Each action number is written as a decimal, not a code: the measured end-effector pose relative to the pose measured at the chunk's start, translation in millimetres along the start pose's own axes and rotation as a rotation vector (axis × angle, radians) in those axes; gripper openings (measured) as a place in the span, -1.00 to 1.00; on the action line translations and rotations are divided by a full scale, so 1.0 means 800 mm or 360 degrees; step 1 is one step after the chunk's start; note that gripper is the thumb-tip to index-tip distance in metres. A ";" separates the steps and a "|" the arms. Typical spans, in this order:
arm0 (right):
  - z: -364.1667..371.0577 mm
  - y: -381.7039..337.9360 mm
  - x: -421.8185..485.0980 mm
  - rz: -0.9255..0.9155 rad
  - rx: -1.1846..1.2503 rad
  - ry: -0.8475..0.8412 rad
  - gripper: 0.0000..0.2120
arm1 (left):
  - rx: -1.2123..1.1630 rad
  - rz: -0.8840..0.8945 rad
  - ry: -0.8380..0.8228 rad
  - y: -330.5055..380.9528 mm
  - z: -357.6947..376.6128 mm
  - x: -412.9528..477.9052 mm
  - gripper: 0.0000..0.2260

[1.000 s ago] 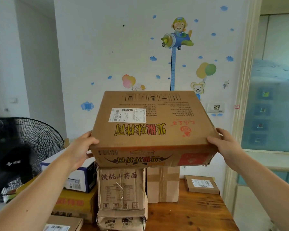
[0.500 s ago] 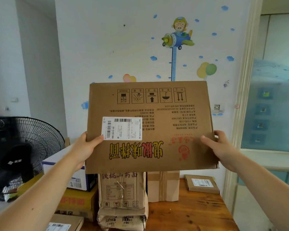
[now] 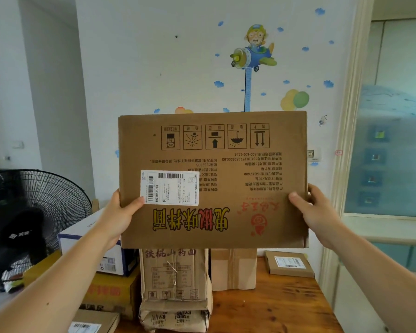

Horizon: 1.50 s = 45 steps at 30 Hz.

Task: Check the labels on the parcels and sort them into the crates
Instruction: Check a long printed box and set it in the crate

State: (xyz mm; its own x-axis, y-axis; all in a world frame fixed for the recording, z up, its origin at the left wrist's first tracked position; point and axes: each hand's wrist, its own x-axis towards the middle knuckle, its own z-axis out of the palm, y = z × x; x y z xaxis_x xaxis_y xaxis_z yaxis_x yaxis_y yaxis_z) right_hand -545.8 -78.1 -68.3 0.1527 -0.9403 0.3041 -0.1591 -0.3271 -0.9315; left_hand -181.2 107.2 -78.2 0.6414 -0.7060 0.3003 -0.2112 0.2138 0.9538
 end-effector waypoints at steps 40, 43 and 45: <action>0.018 -0.036 -0.024 0.0017 0.0896 -0.0542 -0.60 | 0.0638 -0.0073 0.0376 0.013 -0.006 0.028 0.00; 0.022 -0.036 -0.027 0.0030 0.0923 -0.0456 -0.67 | 0.0657 -0.0059 0.0385 0.016 -0.001 0.026 -0.06; 0.025 -0.035 -0.028 0.0039 0.0926 -0.0397 -0.75 | 0.0680 -0.0022 0.0379 0.020 0.005 0.020 -0.08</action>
State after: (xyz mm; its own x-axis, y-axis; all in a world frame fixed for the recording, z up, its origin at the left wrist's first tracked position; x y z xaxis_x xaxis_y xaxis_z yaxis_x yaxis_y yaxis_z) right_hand -525.2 -45.5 -52.9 0.3897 -0.8737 0.2911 0.3800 -0.1353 -0.9150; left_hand -176.9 96.7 -57.7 0.7867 -0.5220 0.3295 -0.4533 -0.1261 0.8824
